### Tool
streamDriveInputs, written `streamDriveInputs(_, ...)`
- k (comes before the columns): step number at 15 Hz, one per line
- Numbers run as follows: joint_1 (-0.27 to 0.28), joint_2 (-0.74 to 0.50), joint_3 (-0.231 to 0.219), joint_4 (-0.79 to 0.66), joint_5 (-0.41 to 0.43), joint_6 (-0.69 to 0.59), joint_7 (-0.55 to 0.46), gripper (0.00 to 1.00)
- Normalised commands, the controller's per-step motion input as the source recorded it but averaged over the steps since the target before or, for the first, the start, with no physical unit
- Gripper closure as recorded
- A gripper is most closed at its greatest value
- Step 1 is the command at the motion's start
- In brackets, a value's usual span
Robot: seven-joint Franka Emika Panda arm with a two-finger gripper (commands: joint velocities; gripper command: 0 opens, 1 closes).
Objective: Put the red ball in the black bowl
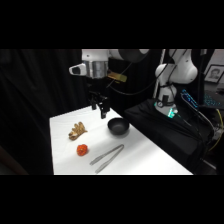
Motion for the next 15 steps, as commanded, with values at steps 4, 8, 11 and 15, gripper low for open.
streamDriveInputs(4,-0.029,0.04,0.011,0.07,-0.020,0.00,0.02,0.00)
streamDriveInputs(8,-0.058,0.15,-0.023,0.25,-0.033,-0.02,0.00,0.00)
streamDriveInputs(11,-0.071,0.24,-0.036,0.40,0.002,-0.05,-0.05,0.00)
streamDriveInputs(15,-0.066,0.33,-0.025,0.48,0.050,-0.05,-0.09,0.00)
